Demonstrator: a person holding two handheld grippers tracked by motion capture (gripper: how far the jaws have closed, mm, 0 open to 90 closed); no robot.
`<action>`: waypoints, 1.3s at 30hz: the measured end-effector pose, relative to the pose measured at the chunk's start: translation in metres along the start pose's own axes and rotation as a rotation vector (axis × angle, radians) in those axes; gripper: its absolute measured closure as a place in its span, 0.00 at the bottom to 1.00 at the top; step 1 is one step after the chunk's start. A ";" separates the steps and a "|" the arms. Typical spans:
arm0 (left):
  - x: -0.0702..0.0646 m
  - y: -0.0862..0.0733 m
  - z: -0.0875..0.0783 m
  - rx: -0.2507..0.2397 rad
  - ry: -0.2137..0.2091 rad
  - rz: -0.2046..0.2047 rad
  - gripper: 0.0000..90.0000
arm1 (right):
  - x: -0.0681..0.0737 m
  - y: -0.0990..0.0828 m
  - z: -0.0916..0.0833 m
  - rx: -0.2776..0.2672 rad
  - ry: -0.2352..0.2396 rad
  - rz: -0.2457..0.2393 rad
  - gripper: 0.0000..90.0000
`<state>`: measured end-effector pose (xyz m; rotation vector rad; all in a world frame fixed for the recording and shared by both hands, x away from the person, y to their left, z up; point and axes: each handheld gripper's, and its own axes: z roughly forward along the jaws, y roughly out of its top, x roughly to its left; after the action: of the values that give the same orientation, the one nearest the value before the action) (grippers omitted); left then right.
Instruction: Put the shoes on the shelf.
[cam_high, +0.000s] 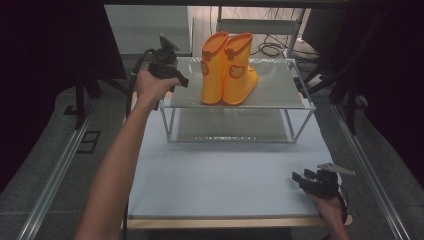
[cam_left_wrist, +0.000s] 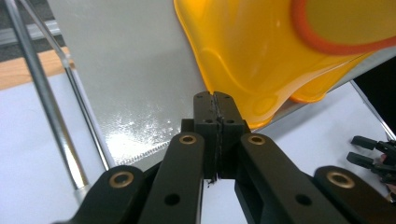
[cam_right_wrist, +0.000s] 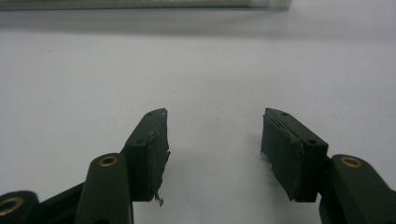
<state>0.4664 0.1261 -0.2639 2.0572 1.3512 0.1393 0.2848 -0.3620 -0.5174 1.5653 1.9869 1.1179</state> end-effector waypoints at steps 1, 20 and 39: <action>0.000 -0.001 0.003 0.001 -0.001 0.003 1.00 | 0.000 0.000 0.000 0.000 0.001 -0.005 0.45; -0.003 -0.013 0.053 0.009 -0.035 -0.028 1.00 | 0.003 0.001 -0.004 -0.019 -0.007 -0.021 0.45; -0.014 -0.011 0.059 -0.030 -0.075 -0.069 1.00 | 0.005 0.002 -0.004 -0.033 -0.010 -0.022 0.45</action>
<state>0.4765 0.0895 -0.3128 1.9687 1.3640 0.0522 0.2818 -0.3590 -0.5120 1.5257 1.9647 1.1259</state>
